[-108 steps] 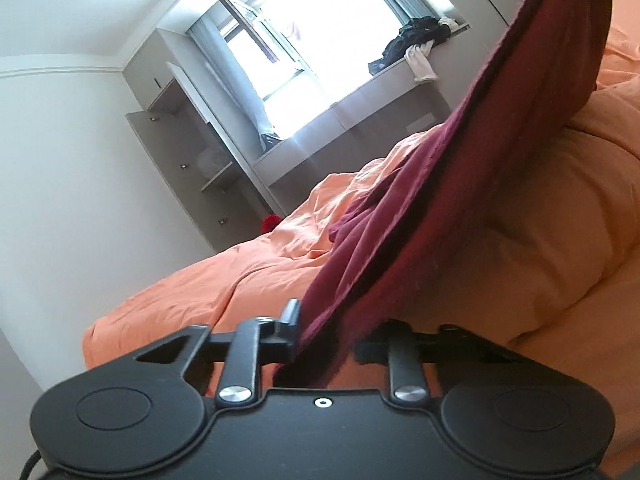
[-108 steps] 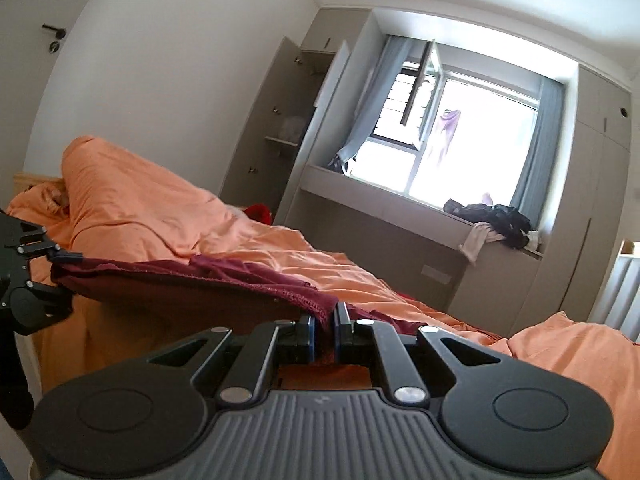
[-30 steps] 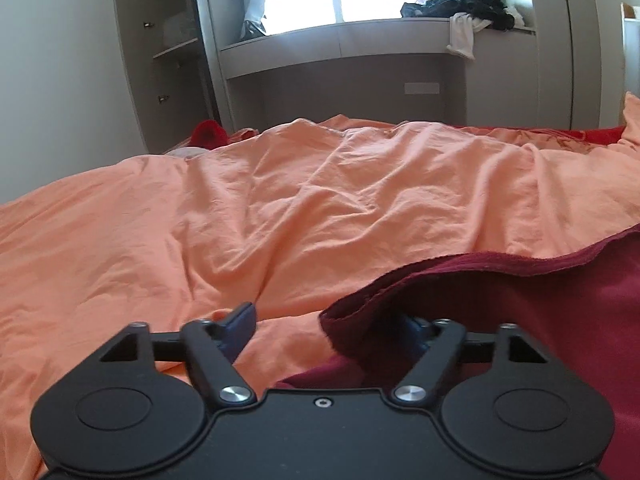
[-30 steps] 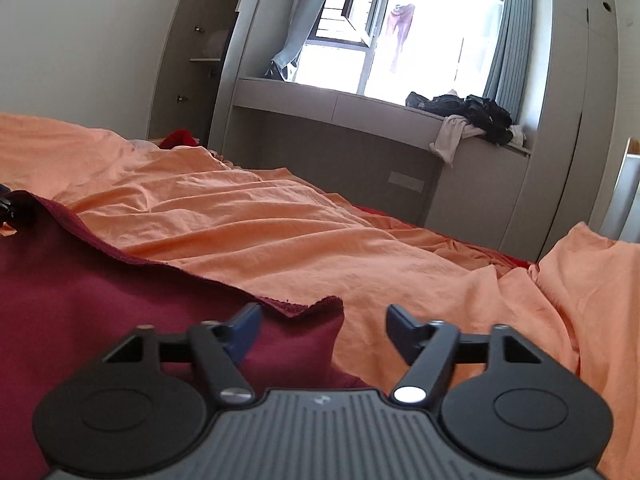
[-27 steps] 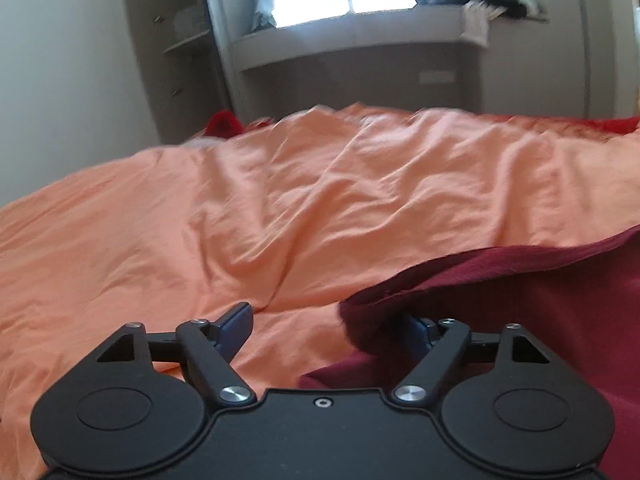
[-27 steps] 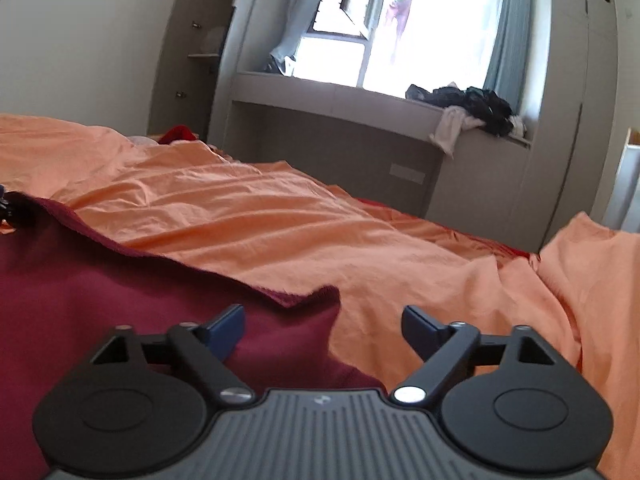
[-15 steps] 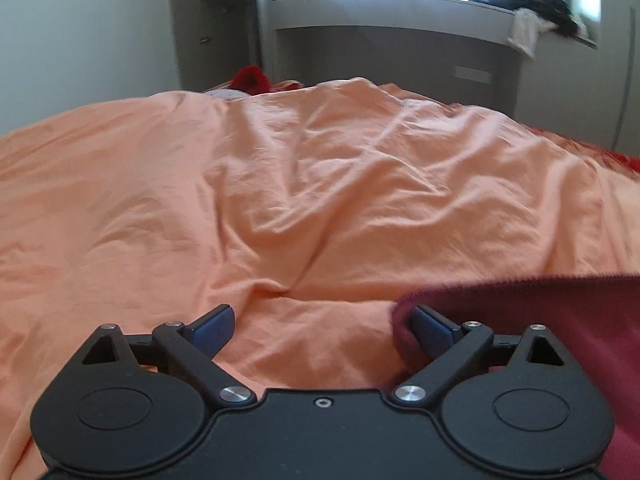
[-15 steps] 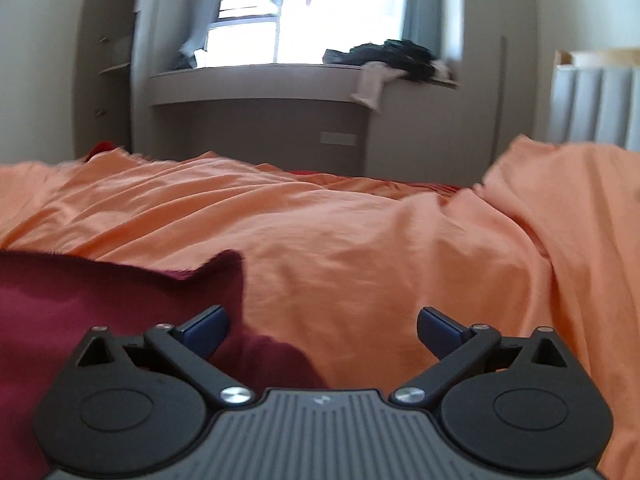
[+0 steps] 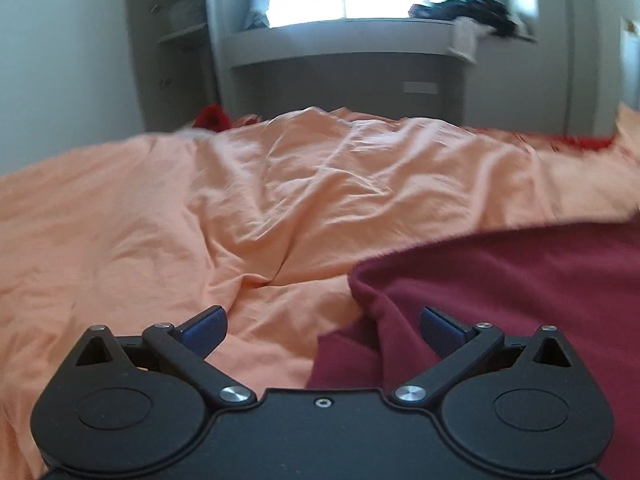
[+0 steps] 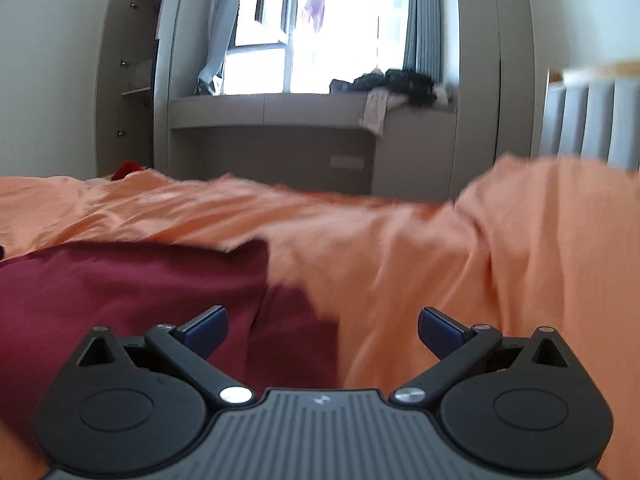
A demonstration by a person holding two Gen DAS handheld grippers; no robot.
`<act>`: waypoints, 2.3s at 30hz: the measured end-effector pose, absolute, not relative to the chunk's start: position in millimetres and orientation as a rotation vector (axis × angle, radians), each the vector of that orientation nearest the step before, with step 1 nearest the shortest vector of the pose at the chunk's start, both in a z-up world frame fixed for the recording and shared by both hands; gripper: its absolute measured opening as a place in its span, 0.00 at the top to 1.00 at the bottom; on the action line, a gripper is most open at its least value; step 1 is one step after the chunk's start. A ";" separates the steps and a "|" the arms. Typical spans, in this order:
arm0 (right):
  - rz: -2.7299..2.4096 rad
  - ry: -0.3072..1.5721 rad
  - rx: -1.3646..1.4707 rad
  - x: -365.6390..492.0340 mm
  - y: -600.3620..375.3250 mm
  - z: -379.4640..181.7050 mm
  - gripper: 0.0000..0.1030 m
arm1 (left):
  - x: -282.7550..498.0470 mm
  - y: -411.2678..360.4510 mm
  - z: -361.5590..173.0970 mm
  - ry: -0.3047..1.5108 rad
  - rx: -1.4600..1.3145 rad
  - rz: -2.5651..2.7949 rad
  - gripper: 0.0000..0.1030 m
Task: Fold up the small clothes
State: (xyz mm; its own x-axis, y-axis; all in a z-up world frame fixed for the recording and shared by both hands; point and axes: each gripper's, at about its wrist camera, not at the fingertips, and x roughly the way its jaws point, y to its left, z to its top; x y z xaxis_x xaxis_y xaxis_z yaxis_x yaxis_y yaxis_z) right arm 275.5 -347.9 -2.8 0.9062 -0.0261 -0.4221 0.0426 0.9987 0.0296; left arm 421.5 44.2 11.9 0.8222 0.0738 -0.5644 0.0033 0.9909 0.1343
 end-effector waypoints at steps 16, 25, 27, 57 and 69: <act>-0.139 0.381 -0.050 229.5 -334.1 -24.2 0.00 | 280.4 76.2 -3.3 0.384 0.045 0.177 0.01; 0.043 0.190 0.027 225.7 -293.6 4.7 0.00 | 237.0 68.9 -23.7 0.362 -0.196 -0.063 0.00; 0.090 0.183 0.007 231.4 -274.0 7.9 0.00 | 237.6 59.2 -27.4 0.363 -0.213 -0.094 0.00; 0.175 0.216 -0.019 253.7 -216.8 -23.7 0.00 | 264.6 29.2 -39.1 0.449 -0.286 -0.051 0.00; 0.132 0.194 -0.094 246.2 -207.9 -34.7 0.00 | 263.9 31.2 -42.2 0.445 -0.276 -0.057 0.00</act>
